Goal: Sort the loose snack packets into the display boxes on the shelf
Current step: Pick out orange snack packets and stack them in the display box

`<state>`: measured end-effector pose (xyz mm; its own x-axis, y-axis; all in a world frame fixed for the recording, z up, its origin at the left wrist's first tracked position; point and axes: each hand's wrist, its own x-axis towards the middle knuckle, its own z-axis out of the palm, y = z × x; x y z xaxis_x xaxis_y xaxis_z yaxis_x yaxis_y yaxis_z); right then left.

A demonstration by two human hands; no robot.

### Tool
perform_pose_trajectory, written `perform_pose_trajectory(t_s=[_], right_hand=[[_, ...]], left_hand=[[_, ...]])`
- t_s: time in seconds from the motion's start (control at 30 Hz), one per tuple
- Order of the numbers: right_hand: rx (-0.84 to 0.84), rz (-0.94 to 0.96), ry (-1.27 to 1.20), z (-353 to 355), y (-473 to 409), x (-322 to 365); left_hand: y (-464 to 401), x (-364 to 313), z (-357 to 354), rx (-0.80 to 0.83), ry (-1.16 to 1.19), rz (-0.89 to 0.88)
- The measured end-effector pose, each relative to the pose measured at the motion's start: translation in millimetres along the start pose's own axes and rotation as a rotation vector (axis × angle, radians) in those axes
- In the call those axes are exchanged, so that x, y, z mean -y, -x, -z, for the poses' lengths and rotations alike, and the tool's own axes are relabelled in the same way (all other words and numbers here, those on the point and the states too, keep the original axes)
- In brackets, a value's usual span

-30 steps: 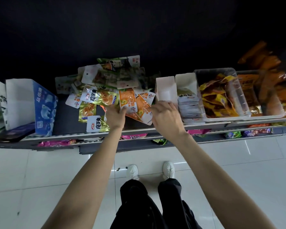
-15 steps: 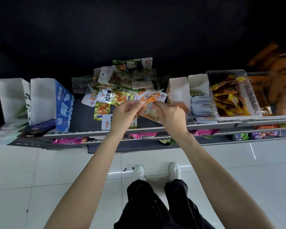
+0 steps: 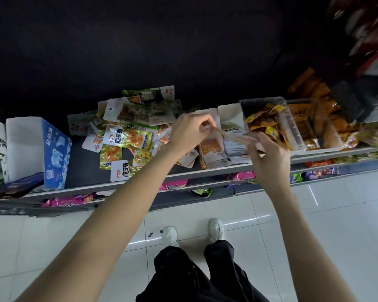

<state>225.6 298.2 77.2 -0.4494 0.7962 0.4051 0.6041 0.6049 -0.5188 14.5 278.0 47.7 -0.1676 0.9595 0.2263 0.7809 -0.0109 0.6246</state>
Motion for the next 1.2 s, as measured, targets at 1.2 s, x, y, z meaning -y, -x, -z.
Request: perform_pose_trajectory(t_s=[1.2], right_hand=[[0.771,0.349,0.273,-151.6,-6.0,46.8]], left_hand=[[146.5,126.7,-13.7,0.097,-0.349,0.621]])
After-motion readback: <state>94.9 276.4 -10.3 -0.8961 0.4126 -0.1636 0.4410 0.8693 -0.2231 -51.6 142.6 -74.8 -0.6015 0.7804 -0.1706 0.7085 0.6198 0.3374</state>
